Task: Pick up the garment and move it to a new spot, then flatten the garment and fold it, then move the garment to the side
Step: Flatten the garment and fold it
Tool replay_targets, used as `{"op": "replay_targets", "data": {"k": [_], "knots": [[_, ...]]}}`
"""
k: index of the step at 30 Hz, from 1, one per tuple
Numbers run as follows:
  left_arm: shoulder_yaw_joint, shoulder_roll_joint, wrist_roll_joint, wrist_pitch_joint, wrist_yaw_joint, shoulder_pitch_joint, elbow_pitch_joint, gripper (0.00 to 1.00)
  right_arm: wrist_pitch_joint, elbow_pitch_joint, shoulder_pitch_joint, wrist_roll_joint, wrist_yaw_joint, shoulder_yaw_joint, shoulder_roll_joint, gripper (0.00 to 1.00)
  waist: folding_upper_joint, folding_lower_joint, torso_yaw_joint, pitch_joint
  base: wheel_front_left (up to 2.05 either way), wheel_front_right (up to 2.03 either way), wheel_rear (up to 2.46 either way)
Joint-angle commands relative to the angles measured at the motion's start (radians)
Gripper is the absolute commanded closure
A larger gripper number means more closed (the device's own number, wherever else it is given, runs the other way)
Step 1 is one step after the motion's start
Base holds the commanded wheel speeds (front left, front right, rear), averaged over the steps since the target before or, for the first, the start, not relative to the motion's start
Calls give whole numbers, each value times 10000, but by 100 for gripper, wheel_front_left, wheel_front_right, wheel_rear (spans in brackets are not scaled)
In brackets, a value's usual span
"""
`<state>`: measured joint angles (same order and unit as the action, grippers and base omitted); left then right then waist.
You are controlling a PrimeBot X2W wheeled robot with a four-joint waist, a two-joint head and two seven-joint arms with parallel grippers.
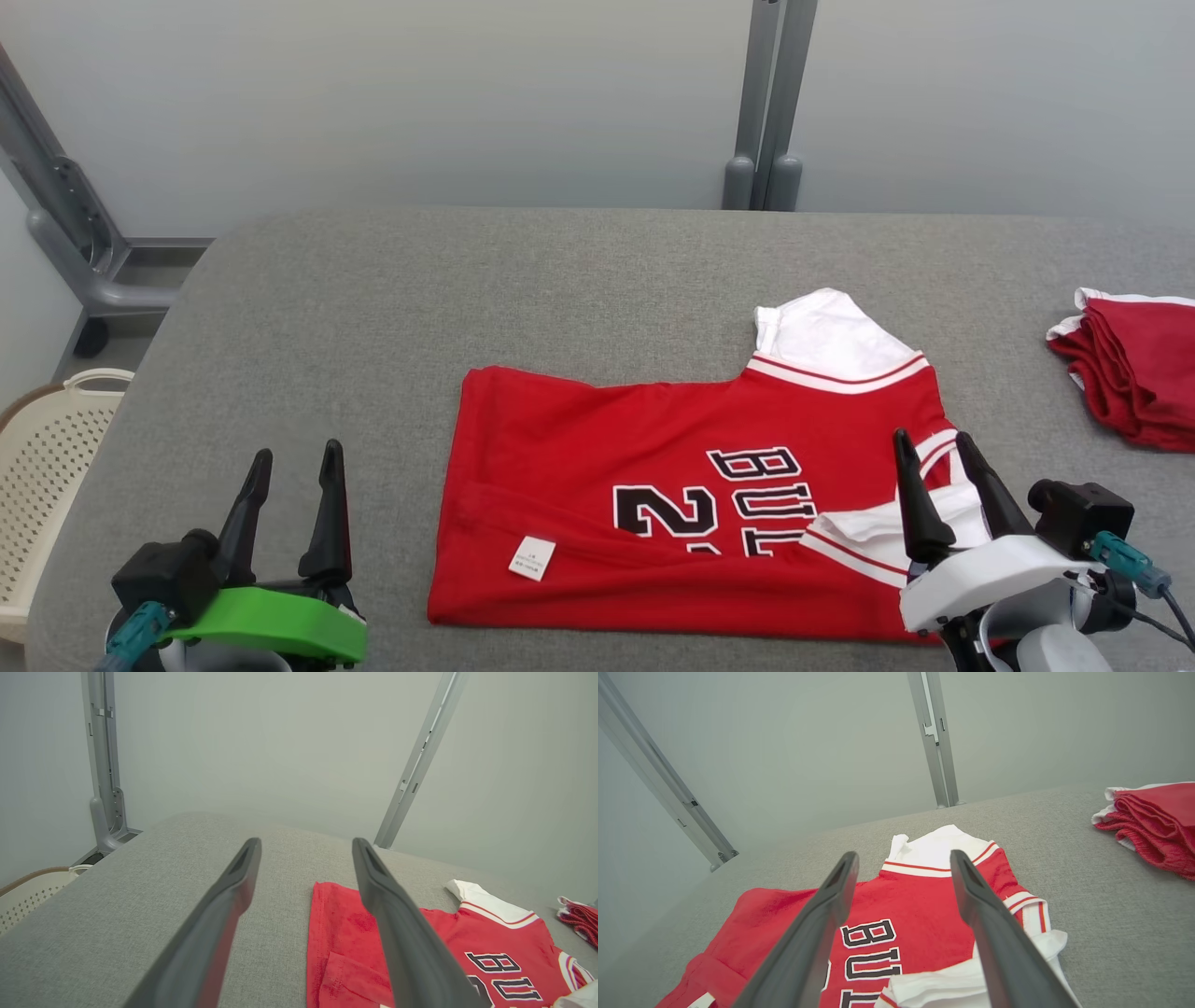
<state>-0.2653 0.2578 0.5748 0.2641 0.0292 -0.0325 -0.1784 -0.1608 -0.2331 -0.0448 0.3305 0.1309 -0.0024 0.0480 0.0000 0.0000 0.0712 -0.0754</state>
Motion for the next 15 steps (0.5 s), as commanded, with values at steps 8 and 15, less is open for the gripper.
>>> {"op": "replay_targets", "data": {"k": [8,15], "knots": [[1175,-995,-1088,8,-1212,488,-2,0,-468,-409,-178,4,-5,170,32,0,0,0,-20,51,0,0,0],[1443,-1533,-1778,8,-1459,967,-314,0,-358,-824,-187,-694,-5,156,32,0,0,0,-141,70,0,0,0]]}}
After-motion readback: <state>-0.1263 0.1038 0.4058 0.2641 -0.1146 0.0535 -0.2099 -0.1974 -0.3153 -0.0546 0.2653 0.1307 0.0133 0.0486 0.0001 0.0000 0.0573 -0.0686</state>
